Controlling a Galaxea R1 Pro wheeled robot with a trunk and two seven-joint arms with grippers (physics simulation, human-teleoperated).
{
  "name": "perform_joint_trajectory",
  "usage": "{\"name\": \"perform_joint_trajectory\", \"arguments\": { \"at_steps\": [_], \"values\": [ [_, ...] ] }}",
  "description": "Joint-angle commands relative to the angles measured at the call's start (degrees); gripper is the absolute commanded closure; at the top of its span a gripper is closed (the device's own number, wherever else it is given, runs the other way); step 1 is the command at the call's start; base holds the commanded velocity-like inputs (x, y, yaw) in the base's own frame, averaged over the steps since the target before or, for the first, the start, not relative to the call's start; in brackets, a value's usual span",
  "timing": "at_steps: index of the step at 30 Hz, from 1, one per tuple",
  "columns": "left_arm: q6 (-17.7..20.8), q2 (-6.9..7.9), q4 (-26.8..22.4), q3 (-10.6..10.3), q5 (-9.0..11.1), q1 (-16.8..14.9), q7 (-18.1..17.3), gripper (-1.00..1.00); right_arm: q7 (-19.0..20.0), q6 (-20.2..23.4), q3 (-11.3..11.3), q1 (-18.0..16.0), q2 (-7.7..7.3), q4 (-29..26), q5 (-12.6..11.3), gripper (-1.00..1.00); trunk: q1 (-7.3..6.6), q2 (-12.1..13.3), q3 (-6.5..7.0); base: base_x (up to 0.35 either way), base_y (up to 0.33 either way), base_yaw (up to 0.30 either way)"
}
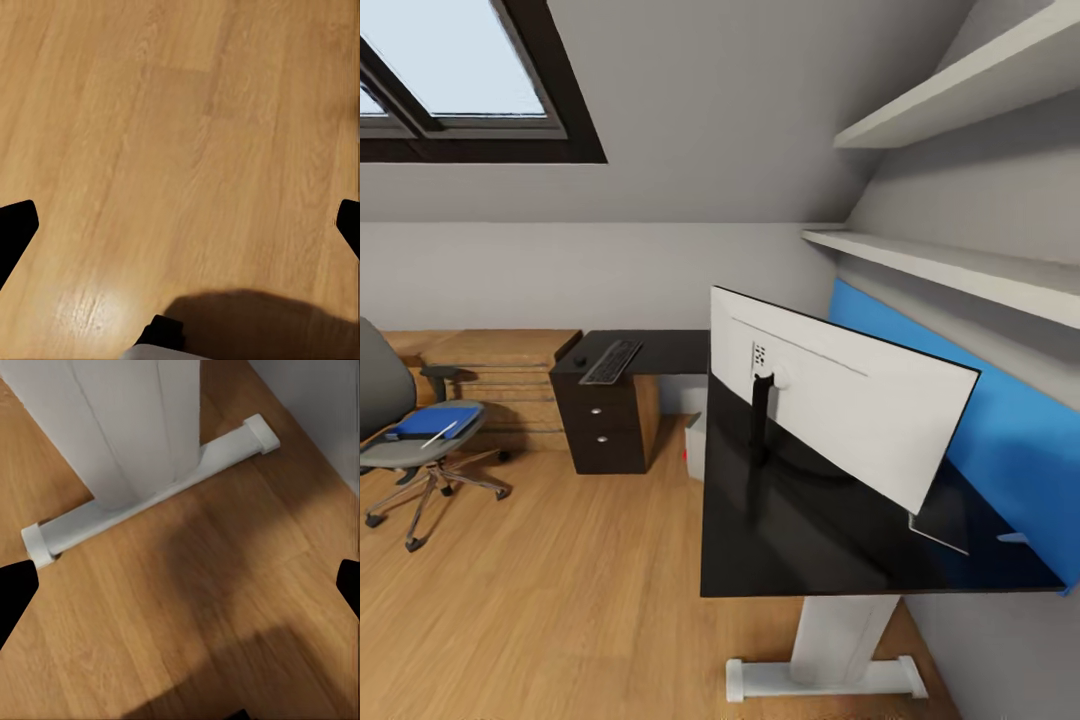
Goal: In the bedroom, organize the workspace by keeping the computer under the desk, ensuring the monitor is on the desk, placing the keyboard on the desk next to the monitor, placing the mouse on the desk next to the keyboard, moving the folder from the swivel chair onto the desk next to the mouse, stacking the notebook on top of the folder with the pen on top of the notebook, and positioning the swivel chair next to the desk.
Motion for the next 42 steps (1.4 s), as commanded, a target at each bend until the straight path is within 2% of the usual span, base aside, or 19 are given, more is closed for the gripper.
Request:
{"name": "perform_joint_trajectory", "arguments": {
  "at_steps": [1, 16, 25, 42],
  "values": [
    [-0.7, 0.06, 0.0, -0.5, 0.6, -0.1, 0.4, -1.0, -0.4, -0.1, 0.3, 0.0, 0.04, 0.0, 0.0, -1.0, -0.01, 0.0, -0.06, -0.156, -0.059, -0.087],
    [-1.2, 0.07, 0.0, -0.4, 0.6, -0.1, 0.4, -1.0, -0.4, -0.1, 0.3, 0.0, 0.03, 0.0, 0.0, -1.0, -0.01, 0.0, -0.06, -0.218, -0.216, -0.014],
    [-1.2, 0.07, 0.0, -0.4, 0.6, -0.1, 0.4, -1.0, -0.3, -0.1, 0.3, 0.0, 0.08, 0.0, 0.0, -1.0, -0.01, 0.0, -0.06, -0.055, -0.301, 0.0],
    [-1.3, 0.15, 0.0, -0.2, 0.6, 0.0, 0.4, -1.0, -0.4, -0.2, 0.1, 0.0, 0.0, 0.0, -0.2, -1.0, -0.01, 0.0, -0.06, -0.001, -0.028, 0.073]
  ]
}}
